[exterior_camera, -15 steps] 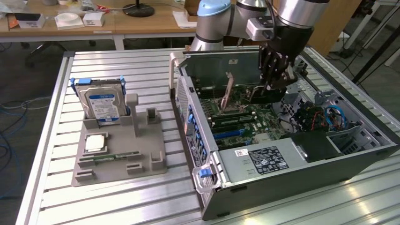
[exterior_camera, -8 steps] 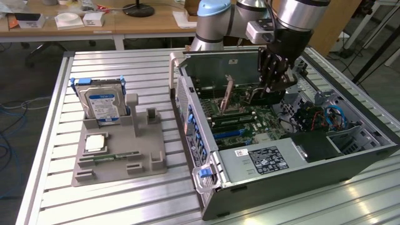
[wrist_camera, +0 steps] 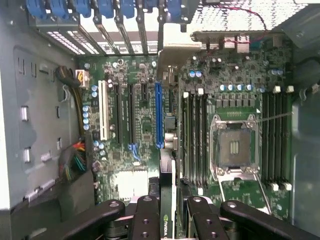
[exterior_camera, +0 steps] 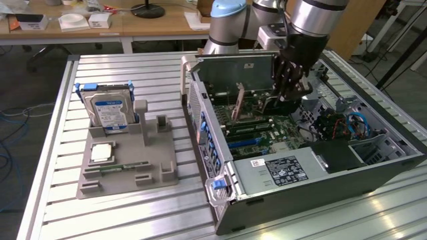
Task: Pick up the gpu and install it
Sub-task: 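Insert the gpu into the slot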
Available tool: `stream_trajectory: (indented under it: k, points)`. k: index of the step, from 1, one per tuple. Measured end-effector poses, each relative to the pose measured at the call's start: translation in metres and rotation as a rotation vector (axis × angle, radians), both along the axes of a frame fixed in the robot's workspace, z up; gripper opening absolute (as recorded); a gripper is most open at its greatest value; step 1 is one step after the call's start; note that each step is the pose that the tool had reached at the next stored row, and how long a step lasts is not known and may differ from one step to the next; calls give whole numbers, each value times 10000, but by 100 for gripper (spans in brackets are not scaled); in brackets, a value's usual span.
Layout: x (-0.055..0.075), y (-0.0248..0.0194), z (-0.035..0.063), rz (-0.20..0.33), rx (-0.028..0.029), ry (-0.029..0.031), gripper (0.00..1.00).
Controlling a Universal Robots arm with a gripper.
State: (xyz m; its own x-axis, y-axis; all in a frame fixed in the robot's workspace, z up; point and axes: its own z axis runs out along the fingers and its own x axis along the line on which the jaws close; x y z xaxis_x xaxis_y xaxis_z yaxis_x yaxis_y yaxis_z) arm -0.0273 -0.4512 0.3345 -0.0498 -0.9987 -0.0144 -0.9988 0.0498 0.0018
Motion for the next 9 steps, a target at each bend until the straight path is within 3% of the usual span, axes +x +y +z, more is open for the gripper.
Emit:
stream_trajectory:
  k: [9]
  points:
    - [-165, -76, -163, 13, -1, 0, 26]
